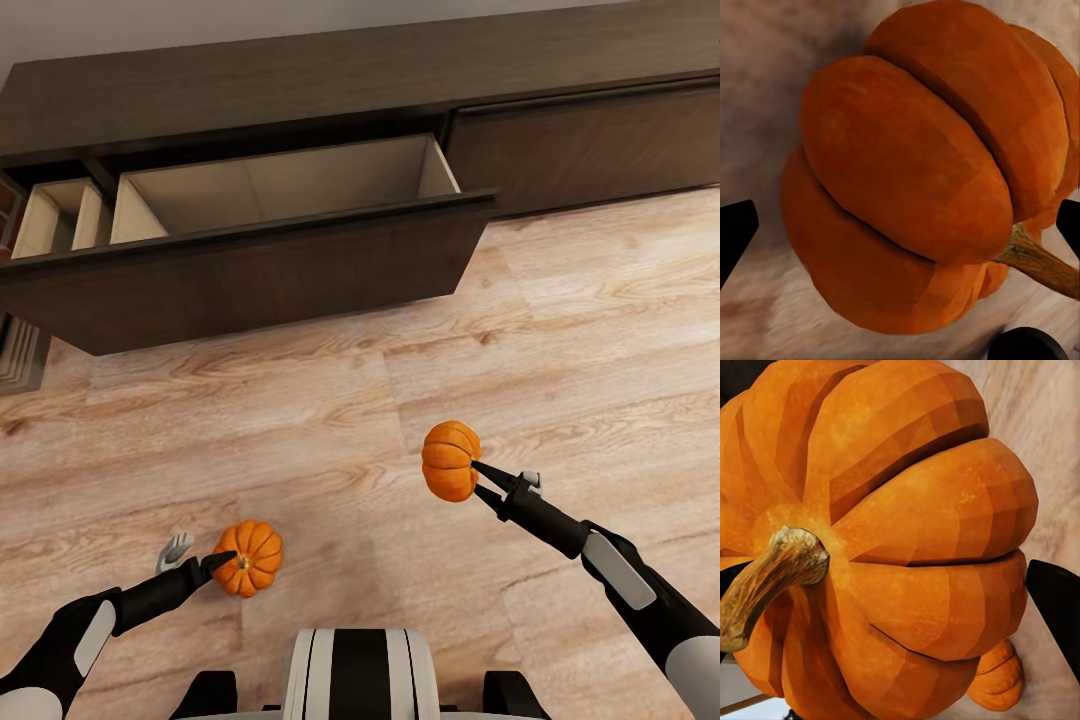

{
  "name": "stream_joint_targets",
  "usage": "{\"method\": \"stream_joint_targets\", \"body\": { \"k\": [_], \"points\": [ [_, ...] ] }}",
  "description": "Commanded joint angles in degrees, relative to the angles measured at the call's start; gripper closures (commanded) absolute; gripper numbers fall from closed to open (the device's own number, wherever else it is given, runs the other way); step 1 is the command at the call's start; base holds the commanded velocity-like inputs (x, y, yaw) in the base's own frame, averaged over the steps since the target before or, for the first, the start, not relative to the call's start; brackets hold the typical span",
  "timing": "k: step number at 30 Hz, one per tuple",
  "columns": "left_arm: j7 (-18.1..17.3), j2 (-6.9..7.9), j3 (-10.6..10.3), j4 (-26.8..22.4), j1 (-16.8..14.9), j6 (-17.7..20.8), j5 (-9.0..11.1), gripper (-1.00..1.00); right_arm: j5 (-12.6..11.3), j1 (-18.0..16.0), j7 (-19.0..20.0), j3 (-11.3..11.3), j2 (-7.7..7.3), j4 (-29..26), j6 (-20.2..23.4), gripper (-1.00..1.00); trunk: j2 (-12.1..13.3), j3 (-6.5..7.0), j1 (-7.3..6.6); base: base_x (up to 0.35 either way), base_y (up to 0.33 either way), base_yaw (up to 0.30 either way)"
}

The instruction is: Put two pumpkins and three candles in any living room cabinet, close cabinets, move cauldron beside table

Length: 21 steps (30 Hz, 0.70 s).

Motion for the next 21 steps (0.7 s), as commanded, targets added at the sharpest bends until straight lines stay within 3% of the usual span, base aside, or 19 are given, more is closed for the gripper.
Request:
{"method": "stream_joint_targets", "body": {
  "k": [1,17,21],
  "points": [
    [-0.09,-0.01,0.10,-0.01,-0.02,0.40,0.22,-1.00,-0.60,-0.04,-0.01,0.22,-0.06,0.03,0.40,1.00,-0.01,-0.03,-0.01,0.000,-0.002,0.000],
    [-0.06,-0.01,0.10,0.00,-0.02,0.40,0.22,-1.00,-0.60,-0.04,-0.01,0.22,-0.06,0.02,0.39,1.00,-0.01,-0.03,-0.01,0.000,-0.003,0.000],
    [-0.09,-0.01,0.16,0.01,-0.02,0.40,0.22,-1.00,-0.60,-0.04,-0.01,0.22,-0.06,0.02,0.40,1.00,-0.05,-0.69,0.07,0.000,0.000,0.000]
  ]
}}
